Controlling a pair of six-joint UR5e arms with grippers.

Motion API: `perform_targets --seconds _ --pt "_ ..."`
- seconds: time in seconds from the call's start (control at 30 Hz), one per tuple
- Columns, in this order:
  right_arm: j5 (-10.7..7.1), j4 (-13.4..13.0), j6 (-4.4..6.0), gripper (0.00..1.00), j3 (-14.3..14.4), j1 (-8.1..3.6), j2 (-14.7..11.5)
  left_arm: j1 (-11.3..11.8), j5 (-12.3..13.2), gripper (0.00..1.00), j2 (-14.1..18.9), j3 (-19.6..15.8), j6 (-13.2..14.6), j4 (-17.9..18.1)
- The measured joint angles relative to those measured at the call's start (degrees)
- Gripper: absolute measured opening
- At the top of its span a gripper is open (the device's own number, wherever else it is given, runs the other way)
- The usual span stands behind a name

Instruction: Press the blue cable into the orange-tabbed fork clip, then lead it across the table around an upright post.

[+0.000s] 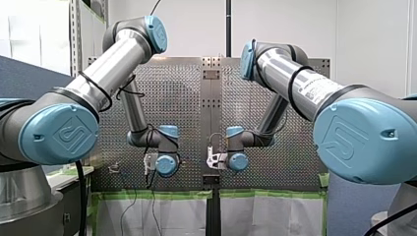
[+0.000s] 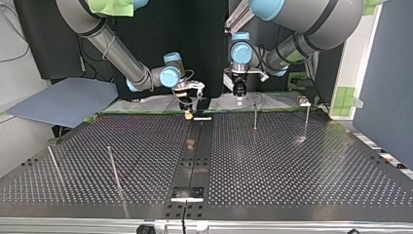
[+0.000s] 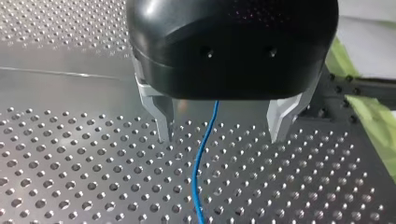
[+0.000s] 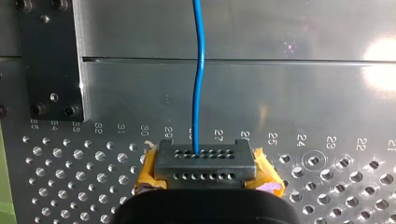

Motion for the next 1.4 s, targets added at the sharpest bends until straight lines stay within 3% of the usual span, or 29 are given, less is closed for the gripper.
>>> perform_targets --seconds 0.3,0.47,0.63,0.9,1.13,1.4 --pt "0.00 0.1 -0.01 0.00 0.0 0.00 0.0 0.2 -0.4 1.00 -0.7 2.2 1.0 -1.6" --pt "0.00 0.1 -0.09 0.00 0.0 0.04 0.0 0.2 -0.5 1.00 -2.9 4.5 1.8 -3.8" --pt "0.00 0.2 -0.19 0.00 0.0 0.01 0.0 0.2 -0.6 1.00 -4.8 7.1 0.6 -6.4" --pt "0.00 0.2 -0.26 0.00 0.0 -0.07 0.0 -0.3 -1.1 1.00 -4.5 10.8 1.3 -10.4" --pt "0.00 0.1 -0.25 0.00 0.0 -0.30 0.0 -1.9 -3.0 1.00 -4.1 9.2 4.6 -13.7" --pt "0.00 0.0 -0.18 0.00 0.0 -0.42 0.0 -2.5 -2.7 1.00 -4.0 5.8 5.6 -12.5"
